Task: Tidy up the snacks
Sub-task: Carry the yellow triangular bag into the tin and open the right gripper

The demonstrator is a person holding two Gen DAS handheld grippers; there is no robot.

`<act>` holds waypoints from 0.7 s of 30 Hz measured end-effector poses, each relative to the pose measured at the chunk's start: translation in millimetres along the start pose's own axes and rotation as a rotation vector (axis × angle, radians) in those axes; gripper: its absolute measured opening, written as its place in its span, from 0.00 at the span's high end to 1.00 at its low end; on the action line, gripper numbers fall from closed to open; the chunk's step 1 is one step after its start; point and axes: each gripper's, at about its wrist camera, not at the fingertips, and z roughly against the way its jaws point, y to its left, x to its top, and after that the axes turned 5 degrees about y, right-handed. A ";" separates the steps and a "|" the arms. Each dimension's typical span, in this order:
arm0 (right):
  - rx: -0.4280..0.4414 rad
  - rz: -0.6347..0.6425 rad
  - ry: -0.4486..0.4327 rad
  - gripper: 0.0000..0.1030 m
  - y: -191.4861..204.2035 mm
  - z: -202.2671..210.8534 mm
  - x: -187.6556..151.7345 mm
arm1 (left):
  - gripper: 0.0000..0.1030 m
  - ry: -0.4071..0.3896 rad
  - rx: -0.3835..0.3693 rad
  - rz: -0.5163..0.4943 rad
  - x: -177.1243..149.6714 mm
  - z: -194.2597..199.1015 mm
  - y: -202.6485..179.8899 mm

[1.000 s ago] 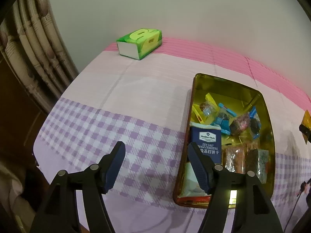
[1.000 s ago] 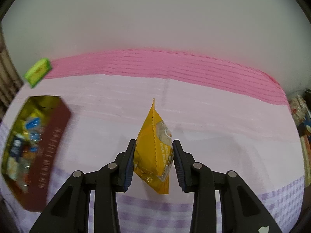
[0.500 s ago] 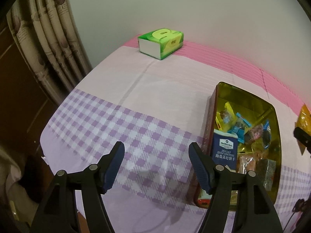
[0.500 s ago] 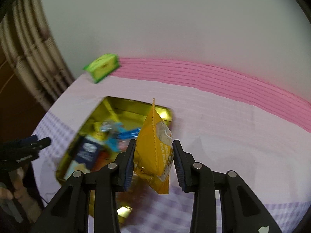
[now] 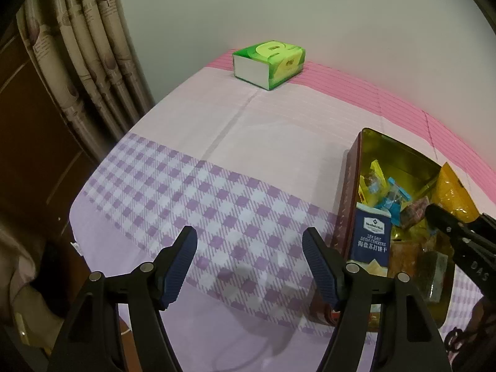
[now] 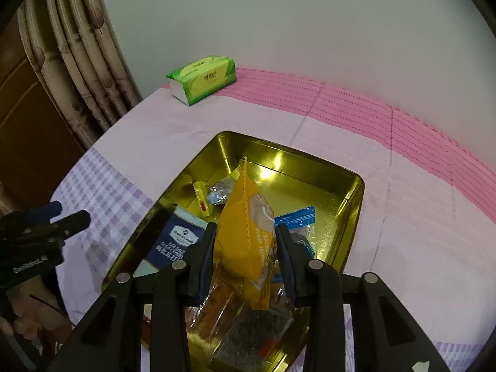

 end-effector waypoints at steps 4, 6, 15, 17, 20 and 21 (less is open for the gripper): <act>0.008 -0.021 0.021 0.66 -3.4 -6.3 -0.9 | 0.31 0.000 -0.001 -0.001 -0.4 0.2 -0.2; 0.005 -0.022 0.029 0.66 -3.9 -10.5 1.0 | 0.31 0.001 0.000 -0.007 -0.5 -0.6 0.3; -0.033 -0.037 0.056 0.65 -8.9 -22.6 4.2 | 0.31 0.003 0.000 -0.018 -0.9 -1.6 -1.9; -0.039 -0.037 0.066 0.64 -8.5 -26.2 2.7 | 0.31 0.003 0.002 -0.022 -1.1 -1.9 -2.8; -0.048 -0.031 0.077 0.64 -7.2 -30.2 1.2 | 0.31 0.005 0.001 -0.028 -1.3 -2.6 -4.4; -0.050 -0.031 0.075 0.63 -7.1 -30.3 0.8 | 0.31 0.007 0.001 -0.030 -1.7 -2.8 -4.3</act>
